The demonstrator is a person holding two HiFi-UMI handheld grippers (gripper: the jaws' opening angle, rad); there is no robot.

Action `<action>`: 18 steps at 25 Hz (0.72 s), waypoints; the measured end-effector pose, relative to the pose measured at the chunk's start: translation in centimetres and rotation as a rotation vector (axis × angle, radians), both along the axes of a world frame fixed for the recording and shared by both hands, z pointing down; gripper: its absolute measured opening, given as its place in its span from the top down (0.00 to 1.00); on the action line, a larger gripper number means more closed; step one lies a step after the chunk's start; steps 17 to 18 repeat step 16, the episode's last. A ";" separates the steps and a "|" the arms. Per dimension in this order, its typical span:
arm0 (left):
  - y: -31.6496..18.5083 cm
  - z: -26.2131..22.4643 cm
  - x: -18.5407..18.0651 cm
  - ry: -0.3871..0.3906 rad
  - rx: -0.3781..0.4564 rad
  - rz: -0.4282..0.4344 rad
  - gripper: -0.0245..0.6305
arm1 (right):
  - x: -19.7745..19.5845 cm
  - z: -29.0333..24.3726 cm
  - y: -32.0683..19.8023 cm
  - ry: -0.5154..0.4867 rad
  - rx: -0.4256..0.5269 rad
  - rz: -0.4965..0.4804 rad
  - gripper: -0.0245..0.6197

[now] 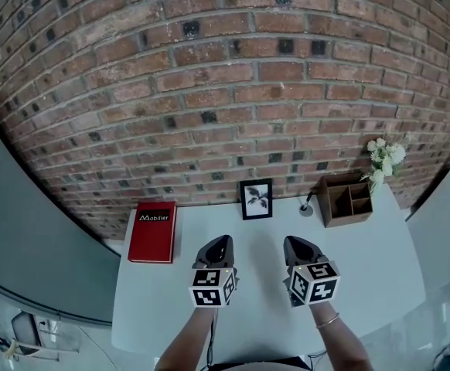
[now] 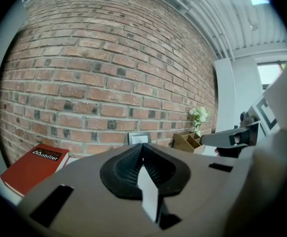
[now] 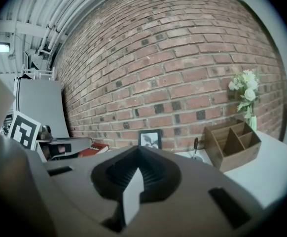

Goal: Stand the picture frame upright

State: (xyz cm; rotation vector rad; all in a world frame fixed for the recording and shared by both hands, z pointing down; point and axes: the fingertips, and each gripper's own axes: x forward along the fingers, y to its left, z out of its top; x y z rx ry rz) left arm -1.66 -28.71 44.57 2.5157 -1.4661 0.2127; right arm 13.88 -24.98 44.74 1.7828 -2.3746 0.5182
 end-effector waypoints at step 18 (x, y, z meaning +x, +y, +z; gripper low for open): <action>0.2 0.2 0.2 0.000 -0.011 0.001 0.97 | 0.4 -0.1 0.0 0.022 -0.002 0.002 0.96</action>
